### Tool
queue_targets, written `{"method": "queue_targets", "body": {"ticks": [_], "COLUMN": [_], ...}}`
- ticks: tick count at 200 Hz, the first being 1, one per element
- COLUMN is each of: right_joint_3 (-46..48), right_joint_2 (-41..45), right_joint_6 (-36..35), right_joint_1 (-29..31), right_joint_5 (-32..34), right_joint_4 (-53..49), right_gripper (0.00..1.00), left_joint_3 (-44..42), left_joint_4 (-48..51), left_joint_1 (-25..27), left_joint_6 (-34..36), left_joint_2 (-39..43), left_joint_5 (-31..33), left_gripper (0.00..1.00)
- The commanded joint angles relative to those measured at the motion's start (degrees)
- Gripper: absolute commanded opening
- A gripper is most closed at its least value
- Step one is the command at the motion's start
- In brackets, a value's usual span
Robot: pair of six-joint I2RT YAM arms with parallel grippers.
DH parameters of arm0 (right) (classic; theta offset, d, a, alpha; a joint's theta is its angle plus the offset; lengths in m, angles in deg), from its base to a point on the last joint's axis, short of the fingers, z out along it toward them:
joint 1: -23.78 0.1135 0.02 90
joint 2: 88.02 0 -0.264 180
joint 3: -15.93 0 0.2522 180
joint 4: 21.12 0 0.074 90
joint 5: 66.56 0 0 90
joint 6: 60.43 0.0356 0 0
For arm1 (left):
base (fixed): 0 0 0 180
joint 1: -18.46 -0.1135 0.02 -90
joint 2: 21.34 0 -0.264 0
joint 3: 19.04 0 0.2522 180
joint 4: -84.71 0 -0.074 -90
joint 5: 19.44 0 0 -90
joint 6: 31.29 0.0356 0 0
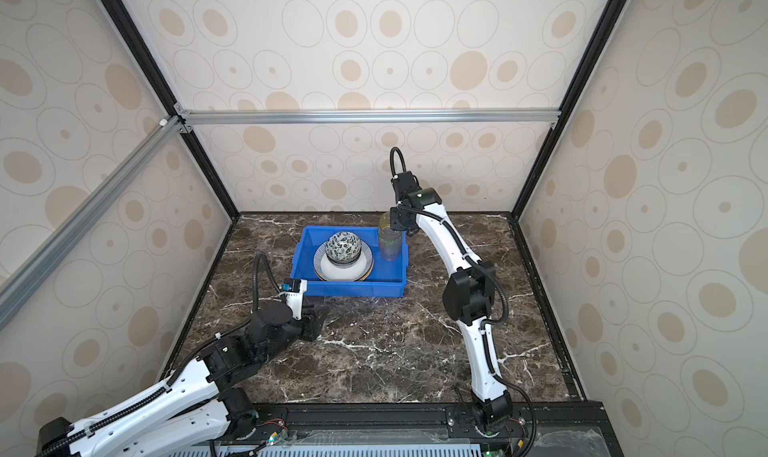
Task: Place the mixed dishes into the plastic bin
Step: 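Lower the yellow cup into the green cup in the bin, then open the right gripper to release the yellow cup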
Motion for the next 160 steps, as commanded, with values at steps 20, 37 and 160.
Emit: {"method": "queue_targets", "body": {"ticks": [20,37,160], "right_joint_3": [-1.0,-1.0,2.9], "right_joint_2": [-1.2,-0.8,7.9], "right_joint_6": [-0.5,-0.5,-0.9], "right_joint_1": [0.6,0.6,0.6], "right_joint_5": [1.4,1.4,-1.6], "right_joint_4": [-1.8,-1.6,1.0], "right_gripper": [0.20,0.27,0.42], "left_joint_3": [2.9,3.2,3.5], "left_joint_4": [1.2,1.3,4.2], "left_joint_1": [0.6,0.6,0.6], "left_joint_6": [-0.5,-0.2,0.2], "left_joint_2": [-0.4,-0.4,3.1], "left_joint_5": [1.3,1.5,3.5], "left_gripper": [0.48,0.48,0.48]}}
